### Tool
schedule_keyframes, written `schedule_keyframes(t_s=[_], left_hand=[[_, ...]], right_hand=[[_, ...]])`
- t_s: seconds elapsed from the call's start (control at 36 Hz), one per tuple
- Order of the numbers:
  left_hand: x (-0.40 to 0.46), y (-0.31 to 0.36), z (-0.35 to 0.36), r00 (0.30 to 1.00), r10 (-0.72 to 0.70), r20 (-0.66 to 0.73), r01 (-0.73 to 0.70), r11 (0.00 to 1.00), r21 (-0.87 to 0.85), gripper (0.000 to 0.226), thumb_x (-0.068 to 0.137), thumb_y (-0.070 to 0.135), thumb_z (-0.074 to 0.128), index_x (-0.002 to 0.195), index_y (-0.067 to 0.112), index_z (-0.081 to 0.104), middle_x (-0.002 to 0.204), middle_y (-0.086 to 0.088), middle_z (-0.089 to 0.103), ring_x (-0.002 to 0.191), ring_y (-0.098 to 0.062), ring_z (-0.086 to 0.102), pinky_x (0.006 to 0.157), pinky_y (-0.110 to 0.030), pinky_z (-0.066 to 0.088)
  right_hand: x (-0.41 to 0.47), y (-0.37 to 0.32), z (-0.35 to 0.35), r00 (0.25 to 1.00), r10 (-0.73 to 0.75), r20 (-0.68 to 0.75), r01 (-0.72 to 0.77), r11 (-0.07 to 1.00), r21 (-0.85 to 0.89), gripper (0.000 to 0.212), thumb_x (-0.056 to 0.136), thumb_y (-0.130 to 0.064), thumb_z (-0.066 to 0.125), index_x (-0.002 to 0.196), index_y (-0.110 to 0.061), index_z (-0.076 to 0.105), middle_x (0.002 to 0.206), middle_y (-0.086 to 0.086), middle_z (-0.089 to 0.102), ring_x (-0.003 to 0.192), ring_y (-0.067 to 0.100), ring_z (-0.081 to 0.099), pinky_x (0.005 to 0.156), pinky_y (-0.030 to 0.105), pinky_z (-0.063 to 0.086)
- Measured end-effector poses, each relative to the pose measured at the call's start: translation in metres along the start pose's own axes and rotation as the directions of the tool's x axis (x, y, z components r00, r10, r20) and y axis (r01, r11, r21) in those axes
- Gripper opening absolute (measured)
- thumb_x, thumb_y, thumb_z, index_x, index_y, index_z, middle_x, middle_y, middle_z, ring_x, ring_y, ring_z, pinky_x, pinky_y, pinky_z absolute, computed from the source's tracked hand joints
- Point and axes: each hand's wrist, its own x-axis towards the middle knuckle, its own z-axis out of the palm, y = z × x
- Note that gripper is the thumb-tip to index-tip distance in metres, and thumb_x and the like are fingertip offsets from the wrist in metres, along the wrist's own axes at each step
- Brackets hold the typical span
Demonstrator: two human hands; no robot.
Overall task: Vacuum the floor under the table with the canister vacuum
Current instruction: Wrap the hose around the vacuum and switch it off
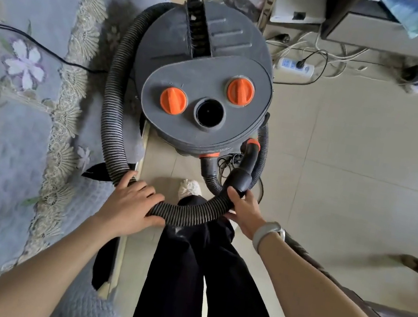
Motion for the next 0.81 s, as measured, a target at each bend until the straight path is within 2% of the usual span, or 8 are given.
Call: schedule_keyframes(t_s=[0.06, 0.17, 0.25, 0.36, 0.42, 0.5, 0.64, 0.81], left_hand=[[0.004, 0.004, -0.002, 0.998, -0.053, -0.029, 0.053, 0.999, 0.007, 0.06, 0.076, 0.067, 0.035, 0.088, 0.021, 0.071, 0.077, 0.005, 0.067, 0.079, -0.022, 0.065, 0.1, -0.047, 0.025], [0.017, 0.017, 0.0, 0.994, -0.11, -0.025, 0.111, 0.993, 0.039, 0.061, 0.078, 0.067, 0.035, 0.088, 0.019, 0.071, 0.079, 0.002, 0.067, 0.08, -0.024, 0.063, 0.1, -0.048, 0.027], [0.032, 0.031, -0.001, 0.983, -0.162, -0.085, 0.165, 0.986, 0.033, 0.055, 0.075, 0.066, 0.047, 0.087, 0.016, 0.069, 0.078, 0.0, 0.066, 0.08, -0.025, 0.061, 0.099, -0.048, 0.027], [0.061, 0.051, -0.002, 0.97, -0.231, -0.08, 0.233, 0.973, 0.006, 0.049, 0.071, 0.064, 0.057, 0.081, 0.016, 0.066, 0.074, 0.001, 0.062, 0.079, -0.025, 0.058, 0.098, -0.046, 0.027], [0.073, 0.057, 0.001, 0.962, -0.267, -0.052, 0.267, 0.964, 0.006, 0.048, 0.066, 0.061, 0.069, 0.078, 0.015, 0.064, 0.071, 0.0, 0.061, 0.077, -0.025, 0.057, 0.096, -0.046, 0.027], [0.085, 0.058, 0.01, 0.954, -0.299, -0.009, 0.299, 0.954, 0.031, 0.051, 0.058, 0.058, 0.079, 0.078, 0.014, 0.063, 0.069, -0.002, 0.06, 0.076, -0.026, 0.058, 0.097, -0.047, 0.027], [0.082, 0.049, 0.022, 0.946, -0.322, 0.019, 0.322, 0.946, 0.031, 0.04, 0.065, 0.045, 0.082, 0.087, 0.016, 0.067, 0.08, 0.0, 0.065, 0.088, -0.026, 0.06, 0.103, -0.057, 0.03], [0.075, 0.038, 0.012, 0.924, -0.358, -0.133, 0.344, 0.931, -0.119, 0.037, 0.073, 0.036, 0.076, 0.101, 0.015, 0.064, 0.094, -0.002, 0.067, 0.093, -0.027, 0.063, 0.097, -0.057, 0.038]], right_hand=[[0.008, -0.005, 0.002, 0.998, 0.041, -0.055, -0.041, 0.999, 0.01, 0.023, 0.097, -0.023, 0.053, 0.112, -0.008, 0.045, 0.118, 0.017, 0.059, 0.081, 0.02, 0.064, 0.077, 0.042, 0.057], [0.02, -0.013, -0.001, 0.991, 0.068, -0.116, -0.065, 0.997, 0.033, 0.02, 0.097, -0.021, 0.051, 0.109, -0.005, 0.048, 0.123, 0.02, 0.058, 0.082, 0.021, 0.064, 0.07, 0.039, 0.057], [0.022, -0.017, -0.003, 0.986, 0.033, -0.162, -0.025, 0.998, 0.051, 0.016, 0.097, -0.01, 0.048, 0.112, -0.006, 0.048, 0.127, 0.023, 0.055, 0.098, 0.028, 0.061, 0.09, 0.044, 0.052], [0.018, -0.017, -0.011, 0.989, -0.004, -0.147, 0.02, 0.995, 0.103, 0.023, 0.095, 0.003, 0.044, 0.11, -0.015, 0.043, 0.114, 0.02, 0.055, 0.087, 0.023, 0.057, 0.078, 0.035, 0.051], [0.02, -0.014, -0.017, 0.994, -0.021, -0.111, 0.028, 0.998, 0.063, 0.031, 0.094, 0.001, 0.048, 0.121, -0.012, 0.043, 0.124, 0.018, 0.055, 0.092, 0.023, 0.06, 0.075, 0.031, 0.052], [0.019, -0.014, -0.022, 0.994, -0.049, -0.096, 0.047, 0.999, -0.021, 0.058, 0.094, -0.002, 0.051, 0.147, -0.013, 0.03, 0.14, 0.013, 0.044, 0.121, 0.028, 0.053, 0.096, 0.04, 0.05], [0.011, -0.016, -0.026, 0.982, -0.179, -0.053, 0.158, 0.946, -0.283, 0.053, 0.098, -0.011, 0.048, 0.148, -0.014, 0.032, 0.144, 0.009, 0.044, 0.116, 0.022, 0.053, 0.103, 0.042, 0.044], [0.002, -0.022, -0.022, 0.961, -0.275, 0.002, 0.248, 0.863, -0.441, 0.049, 0.098, -0.013, 0.045, 0.146, -0.013, 0.036, 0.133, 0.005, 0.051, 0.112, 0.02, 0.055, 0.095, 0.024, 0.042]])
